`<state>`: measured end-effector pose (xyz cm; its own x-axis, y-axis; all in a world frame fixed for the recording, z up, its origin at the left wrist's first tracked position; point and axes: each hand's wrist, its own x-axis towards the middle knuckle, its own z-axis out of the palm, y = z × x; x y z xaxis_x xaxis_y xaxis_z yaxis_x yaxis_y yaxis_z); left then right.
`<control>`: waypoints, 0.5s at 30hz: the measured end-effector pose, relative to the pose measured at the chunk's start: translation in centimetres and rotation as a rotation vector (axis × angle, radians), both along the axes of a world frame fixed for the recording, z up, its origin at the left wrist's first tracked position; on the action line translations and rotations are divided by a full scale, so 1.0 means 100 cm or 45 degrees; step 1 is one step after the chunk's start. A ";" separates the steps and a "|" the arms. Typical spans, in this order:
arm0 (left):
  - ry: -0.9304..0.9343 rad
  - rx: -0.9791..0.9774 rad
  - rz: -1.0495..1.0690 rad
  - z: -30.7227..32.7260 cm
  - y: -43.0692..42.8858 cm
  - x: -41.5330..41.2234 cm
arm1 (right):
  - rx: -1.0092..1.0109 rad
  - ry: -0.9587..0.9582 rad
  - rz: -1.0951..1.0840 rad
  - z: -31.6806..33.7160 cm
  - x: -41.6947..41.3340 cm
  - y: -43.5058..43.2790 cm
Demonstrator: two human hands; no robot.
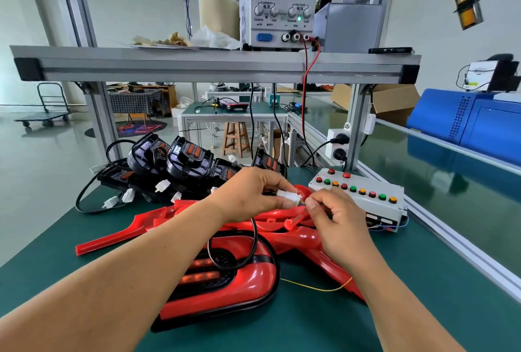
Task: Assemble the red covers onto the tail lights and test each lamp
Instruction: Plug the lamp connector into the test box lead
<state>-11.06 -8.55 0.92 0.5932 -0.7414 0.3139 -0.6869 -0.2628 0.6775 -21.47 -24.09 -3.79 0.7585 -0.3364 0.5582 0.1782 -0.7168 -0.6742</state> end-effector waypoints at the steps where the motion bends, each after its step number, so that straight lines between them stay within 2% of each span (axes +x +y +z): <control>1: 0.002 0.005 0.000 0.000 0.000 0.000 | 0.011 -0.011 0.002 -0.002 0.001 0.001; 15: -0.004 -0.014 -0.005 -0.003 -0.005 -0.005 | 0.071 -0.146 -0.017 -0.012 0.009 0.002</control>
<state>-11.59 -9.01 0.63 0.5890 -0.7404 0.3239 -0.6901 -0.2523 0.6783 -20.61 -23.88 -5.04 0.6857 -0.3789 0.6215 0.2472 -0.6819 -0.6884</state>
